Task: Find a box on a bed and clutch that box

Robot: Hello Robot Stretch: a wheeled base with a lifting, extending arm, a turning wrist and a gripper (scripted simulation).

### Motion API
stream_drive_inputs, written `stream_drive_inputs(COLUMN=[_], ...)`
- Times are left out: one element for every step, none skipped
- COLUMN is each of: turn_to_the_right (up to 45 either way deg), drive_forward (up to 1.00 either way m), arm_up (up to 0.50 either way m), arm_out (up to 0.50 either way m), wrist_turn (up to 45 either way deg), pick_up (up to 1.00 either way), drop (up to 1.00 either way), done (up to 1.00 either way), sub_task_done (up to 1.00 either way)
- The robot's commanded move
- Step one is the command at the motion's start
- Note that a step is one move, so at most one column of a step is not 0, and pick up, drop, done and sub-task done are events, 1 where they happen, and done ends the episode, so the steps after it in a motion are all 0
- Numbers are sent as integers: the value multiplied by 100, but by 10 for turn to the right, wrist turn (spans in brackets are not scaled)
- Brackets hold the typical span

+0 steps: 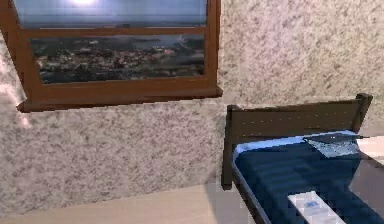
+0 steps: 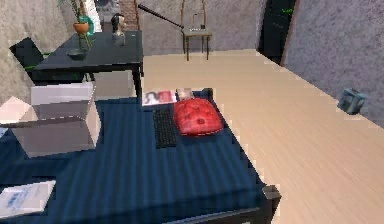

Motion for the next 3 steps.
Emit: stream_drive_inputs(turn_to_the_right=[0, -240, 360], drive_forward=[5, 0, 0], arm_up=[0, 0, 0], arm_out=[0, 0, 0], wrist_turn=[0, 0, 0], pick_up=[0, 0, 0], drop=[0, 0, 0], done=[0, 0, 0], sub_task_done=[0, 0, 0])
